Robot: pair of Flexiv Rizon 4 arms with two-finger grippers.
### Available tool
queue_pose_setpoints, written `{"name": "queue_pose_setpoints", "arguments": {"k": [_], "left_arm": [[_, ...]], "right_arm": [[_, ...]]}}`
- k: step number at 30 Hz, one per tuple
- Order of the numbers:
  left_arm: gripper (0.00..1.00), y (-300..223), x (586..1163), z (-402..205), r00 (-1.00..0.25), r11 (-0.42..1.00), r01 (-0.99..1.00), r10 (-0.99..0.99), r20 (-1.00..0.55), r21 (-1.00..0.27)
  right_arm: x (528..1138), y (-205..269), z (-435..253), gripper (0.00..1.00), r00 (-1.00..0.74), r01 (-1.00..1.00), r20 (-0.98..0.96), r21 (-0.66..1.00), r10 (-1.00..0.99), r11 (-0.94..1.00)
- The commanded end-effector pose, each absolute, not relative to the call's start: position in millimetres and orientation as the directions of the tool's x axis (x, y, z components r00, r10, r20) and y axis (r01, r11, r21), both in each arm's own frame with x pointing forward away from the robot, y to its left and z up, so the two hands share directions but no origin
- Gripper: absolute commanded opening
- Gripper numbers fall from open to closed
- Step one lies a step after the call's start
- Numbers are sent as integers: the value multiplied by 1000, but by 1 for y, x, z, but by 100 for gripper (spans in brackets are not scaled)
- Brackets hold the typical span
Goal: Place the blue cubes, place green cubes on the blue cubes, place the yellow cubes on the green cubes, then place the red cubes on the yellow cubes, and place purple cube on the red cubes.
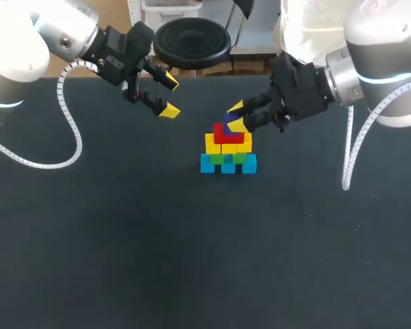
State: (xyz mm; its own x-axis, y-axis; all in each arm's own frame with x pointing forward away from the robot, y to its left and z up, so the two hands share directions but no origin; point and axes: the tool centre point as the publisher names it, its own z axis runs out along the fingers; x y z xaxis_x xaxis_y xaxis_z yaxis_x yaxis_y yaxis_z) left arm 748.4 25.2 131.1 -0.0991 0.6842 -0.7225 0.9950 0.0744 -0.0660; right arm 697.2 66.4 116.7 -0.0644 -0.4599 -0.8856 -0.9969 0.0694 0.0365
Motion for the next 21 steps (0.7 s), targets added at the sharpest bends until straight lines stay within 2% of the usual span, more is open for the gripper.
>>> {"name": "queue_pose_setpoints", "arguments": {"k": [1, 21], "left_arm": [[100, 25, 750, 131, -98, 72, 995, 685, -721, -67], [100, 25, 750, 131, -98, 72, 995, 685, -721, -67]], "right_arm": [[700, 67, 118, 0, -63, -997, -883, 36, -465, 67], [703, 69, 117, 0, -64, -998, -878, 43, -474, 55]]}}
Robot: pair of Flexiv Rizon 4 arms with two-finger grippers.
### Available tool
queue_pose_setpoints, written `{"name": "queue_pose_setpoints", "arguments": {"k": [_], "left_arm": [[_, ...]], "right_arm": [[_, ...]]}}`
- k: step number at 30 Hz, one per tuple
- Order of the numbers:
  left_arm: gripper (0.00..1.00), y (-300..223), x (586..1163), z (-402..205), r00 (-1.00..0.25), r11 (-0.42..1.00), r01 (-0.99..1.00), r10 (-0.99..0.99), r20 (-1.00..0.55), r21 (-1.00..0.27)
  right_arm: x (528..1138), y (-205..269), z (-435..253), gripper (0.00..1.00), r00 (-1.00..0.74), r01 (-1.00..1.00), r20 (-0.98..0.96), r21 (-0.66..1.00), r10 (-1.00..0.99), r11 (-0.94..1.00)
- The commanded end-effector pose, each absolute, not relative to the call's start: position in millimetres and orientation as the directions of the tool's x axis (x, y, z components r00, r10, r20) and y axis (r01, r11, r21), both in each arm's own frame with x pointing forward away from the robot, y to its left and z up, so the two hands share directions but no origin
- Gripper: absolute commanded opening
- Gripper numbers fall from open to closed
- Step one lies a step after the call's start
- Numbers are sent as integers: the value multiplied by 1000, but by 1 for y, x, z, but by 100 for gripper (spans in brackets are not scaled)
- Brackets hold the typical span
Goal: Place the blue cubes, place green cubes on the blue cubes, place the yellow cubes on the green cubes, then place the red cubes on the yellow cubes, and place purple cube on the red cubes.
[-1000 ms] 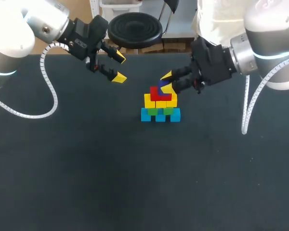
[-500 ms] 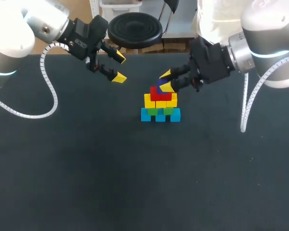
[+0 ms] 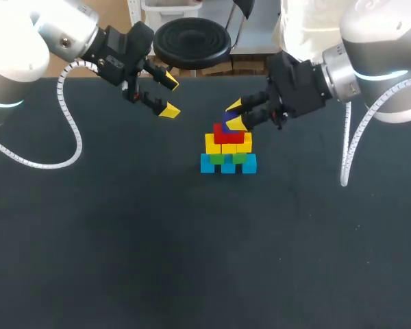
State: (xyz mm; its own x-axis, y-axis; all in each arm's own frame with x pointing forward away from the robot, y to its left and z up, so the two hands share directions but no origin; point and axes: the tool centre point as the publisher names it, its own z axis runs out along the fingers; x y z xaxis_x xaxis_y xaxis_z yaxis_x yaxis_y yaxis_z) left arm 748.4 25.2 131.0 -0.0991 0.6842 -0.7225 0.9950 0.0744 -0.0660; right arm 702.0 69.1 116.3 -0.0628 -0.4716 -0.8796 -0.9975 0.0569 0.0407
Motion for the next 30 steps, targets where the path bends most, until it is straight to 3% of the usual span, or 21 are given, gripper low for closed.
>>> {"name": "queue_pose_setpoints", "arguments": {"k": [1, 19, 28, 29, 30], "left_arm": [[100, 25, 750, 131, -98, 72, 995, 685, -721, -67], [100, 25, 750, 131, -98, 72, 995, 685, -721, -67], [100, 25, 750, 131, -98, 72, 995, 685, -721, -67], [100, 25, 750, 131, -98, 72, 995, 685, -721, -67], [100, 25, 750, 131, -98, 72, 995, 685, -721, -67]], "right_arm": [[703, 69, 117, 0, -64, -998, -878, 43, -474, 54], [703, 69, 116, 0, -70, -997, -878, 50, -474, 54], [704, 69, 117, 45, -70, -997, -881, 49, -468, 56], [704, 69, 117, 53, -68, -997, -881, 48, -468, 56], [704, 69, 117, 71, -67, -997, -881, 47, -468, 55]]}}
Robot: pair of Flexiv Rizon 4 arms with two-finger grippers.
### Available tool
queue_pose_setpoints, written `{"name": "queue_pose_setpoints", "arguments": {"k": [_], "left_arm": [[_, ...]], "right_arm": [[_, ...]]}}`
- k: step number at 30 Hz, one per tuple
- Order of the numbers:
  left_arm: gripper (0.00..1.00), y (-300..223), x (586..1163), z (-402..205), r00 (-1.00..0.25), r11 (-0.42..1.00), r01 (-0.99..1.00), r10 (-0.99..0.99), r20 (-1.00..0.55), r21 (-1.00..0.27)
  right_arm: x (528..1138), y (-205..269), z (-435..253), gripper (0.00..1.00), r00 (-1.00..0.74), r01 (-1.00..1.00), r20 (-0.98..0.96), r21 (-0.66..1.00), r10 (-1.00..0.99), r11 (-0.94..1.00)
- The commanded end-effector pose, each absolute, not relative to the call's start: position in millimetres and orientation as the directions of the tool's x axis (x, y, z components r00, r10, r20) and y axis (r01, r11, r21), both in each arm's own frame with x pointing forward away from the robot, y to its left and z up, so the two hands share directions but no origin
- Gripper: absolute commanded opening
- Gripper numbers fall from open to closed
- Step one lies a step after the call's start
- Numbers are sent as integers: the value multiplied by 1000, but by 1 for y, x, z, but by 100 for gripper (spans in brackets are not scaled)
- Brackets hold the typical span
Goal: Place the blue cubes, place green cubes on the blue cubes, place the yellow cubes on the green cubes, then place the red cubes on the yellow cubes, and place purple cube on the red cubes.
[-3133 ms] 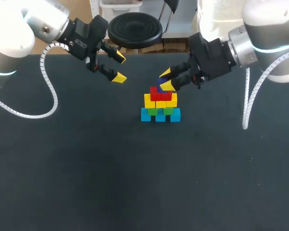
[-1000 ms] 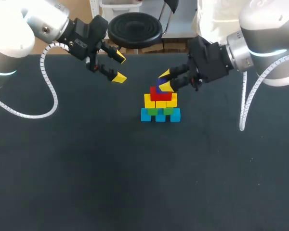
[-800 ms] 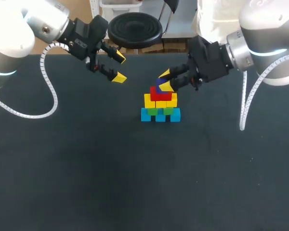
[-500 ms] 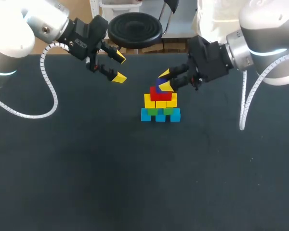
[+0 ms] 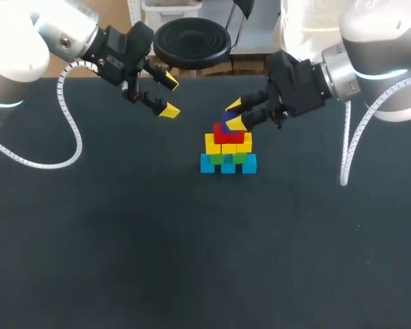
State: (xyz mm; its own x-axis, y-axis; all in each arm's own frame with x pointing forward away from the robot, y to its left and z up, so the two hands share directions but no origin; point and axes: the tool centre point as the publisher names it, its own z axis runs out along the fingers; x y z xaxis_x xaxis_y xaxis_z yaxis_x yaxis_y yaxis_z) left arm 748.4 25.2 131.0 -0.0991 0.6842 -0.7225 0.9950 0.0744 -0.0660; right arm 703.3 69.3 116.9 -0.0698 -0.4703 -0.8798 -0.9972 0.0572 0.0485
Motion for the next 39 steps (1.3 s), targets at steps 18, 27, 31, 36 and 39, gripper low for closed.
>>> {"name": "queue_pose_setpoints", "arguments": {"k": [18, 27, 31, 36, 39], "left_arm": [[100, 25, 750, 131, -98, 72, 995, 685, -721, -67], [100, 25, 750, 131, -98, 72, 995, 685, -721, -67], [100, 25, 750, 131, -98, 72, 995, 685, -721, -67], [100, 25, 750, 131, -98, 72, 995, 685, -721, -67], [100, 25, 750, 131, -98, 72, 995, 685, -721, -67]], "right_arm": [[695, 53, 134, 100, -25, -996, -887, -18, -461, 89], [665, 43, 153, 35, 3, -992, -867, -67, -498, 111], [652, 42, 156, 0, 3, -991, -863, -71, -506, 116], [640, 43, 156, 0, 0, -991, -858, -71, -513, 118], [636, 43, 153, 0, -9, -991, -860, -60, -510, 119]]}}
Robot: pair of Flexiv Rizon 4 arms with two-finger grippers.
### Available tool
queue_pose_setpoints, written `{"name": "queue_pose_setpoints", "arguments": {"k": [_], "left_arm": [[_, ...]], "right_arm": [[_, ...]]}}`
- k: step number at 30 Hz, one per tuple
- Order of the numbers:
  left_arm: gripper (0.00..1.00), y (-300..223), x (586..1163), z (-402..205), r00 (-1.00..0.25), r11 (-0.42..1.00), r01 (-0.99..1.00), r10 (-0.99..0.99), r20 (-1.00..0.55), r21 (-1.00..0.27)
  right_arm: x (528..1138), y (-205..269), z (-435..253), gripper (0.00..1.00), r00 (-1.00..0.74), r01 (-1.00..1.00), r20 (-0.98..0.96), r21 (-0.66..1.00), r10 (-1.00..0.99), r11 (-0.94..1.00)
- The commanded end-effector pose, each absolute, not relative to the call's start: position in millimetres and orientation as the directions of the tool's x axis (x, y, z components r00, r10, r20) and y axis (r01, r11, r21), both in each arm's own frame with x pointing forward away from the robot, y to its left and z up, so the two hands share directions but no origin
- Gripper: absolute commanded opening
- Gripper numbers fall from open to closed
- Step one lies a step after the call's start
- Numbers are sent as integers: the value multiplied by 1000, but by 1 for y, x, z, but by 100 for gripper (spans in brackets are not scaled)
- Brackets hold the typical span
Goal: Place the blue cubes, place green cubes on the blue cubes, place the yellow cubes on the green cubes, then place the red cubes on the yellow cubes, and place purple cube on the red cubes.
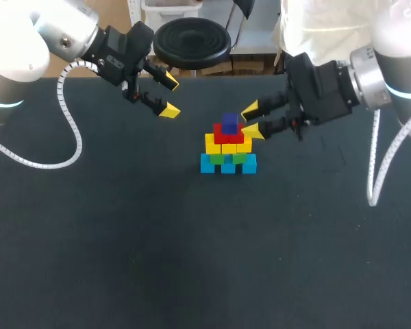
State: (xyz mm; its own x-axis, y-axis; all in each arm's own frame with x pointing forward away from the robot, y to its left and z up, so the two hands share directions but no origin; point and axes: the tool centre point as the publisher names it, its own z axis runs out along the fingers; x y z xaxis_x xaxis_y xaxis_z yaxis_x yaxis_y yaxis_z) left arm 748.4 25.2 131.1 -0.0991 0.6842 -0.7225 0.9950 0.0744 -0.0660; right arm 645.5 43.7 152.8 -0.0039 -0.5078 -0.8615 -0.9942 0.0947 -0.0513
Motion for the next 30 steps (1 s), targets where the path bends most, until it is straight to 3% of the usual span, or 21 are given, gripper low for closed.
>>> {"name": "queue_pose_setpoints", "arguments": {"k": [1, 30], "left_arm": [[100, 25, 750, 131, -98, 72, 995, 685, -721, -67], [100, 25, 750, 131, -98, 72, 995, 685, -721, -67]], "right_arm": [[635, 44, 151, 0, -12, -991, -861, -56, -508, 118], [646, 61, 124, 0, -47, -998, -863, 18, -504, 63]]}}
